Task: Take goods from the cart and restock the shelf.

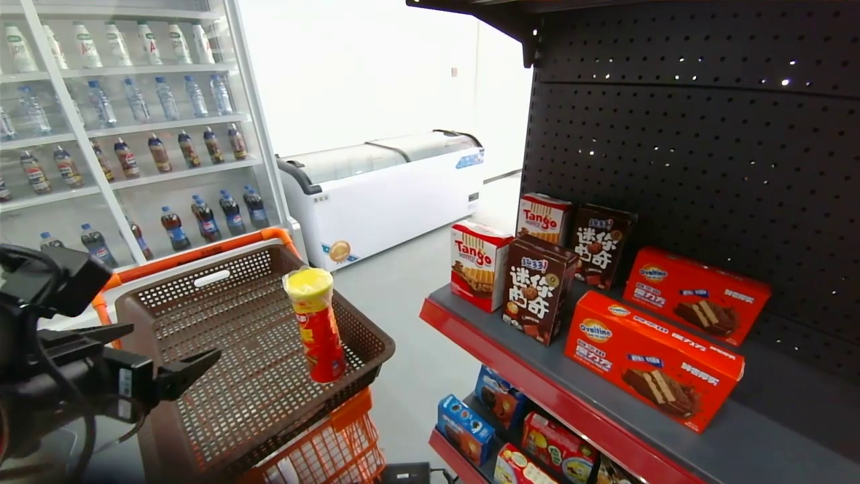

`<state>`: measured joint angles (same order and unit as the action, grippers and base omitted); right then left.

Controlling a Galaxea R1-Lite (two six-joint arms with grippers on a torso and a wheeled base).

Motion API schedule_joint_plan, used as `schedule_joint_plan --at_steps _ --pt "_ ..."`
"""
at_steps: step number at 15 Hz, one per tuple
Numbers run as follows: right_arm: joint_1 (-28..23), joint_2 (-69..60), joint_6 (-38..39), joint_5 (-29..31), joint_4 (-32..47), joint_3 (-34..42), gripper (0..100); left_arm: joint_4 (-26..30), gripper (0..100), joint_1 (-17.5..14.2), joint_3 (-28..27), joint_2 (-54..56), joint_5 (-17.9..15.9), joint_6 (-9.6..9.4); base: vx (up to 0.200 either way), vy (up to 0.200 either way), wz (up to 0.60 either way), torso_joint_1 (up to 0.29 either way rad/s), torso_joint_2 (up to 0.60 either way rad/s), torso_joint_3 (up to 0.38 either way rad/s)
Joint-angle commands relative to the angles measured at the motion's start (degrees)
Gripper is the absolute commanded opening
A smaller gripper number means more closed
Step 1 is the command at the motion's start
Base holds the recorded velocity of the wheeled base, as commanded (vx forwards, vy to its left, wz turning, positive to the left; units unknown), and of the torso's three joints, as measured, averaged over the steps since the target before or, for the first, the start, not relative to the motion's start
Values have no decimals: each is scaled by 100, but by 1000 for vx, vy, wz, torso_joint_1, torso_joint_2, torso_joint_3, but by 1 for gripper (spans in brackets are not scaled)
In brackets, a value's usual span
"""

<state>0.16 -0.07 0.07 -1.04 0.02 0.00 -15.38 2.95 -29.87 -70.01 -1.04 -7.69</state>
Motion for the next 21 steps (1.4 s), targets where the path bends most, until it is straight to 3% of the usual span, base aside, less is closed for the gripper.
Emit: schedule_joint_plan --at_steps 1,3,7,12,14,21 --pt "2 7 1 -2 -2 0 100 -1054 100 250 -54 -1577 -72 13 0 0 0 0 0 0" --pt "11 7 1 -2 -2 0 100 -1555 100 347 -46 -2025 -72 31 0 0 0 0 0 0" --pt "2 7 1 -2 -2 0 100 -3199 100 452 -28 -3440 -63 31 0 0 0 0 0 0" --pt "2 7 1 -2 -2 0 100 -4412 100 470 -177 -4662 -55 31 0 0 0 0 0 0" --pt "11 7 1 -2 6 0 100 -4746 100 470 -283 -4943 -46 31 0 0 0 0 0 0" --pt "2 7 1 -2 -2 0 100 -5097 100 461 -1100 -5699 183 31 0 0 0 0 0 0"
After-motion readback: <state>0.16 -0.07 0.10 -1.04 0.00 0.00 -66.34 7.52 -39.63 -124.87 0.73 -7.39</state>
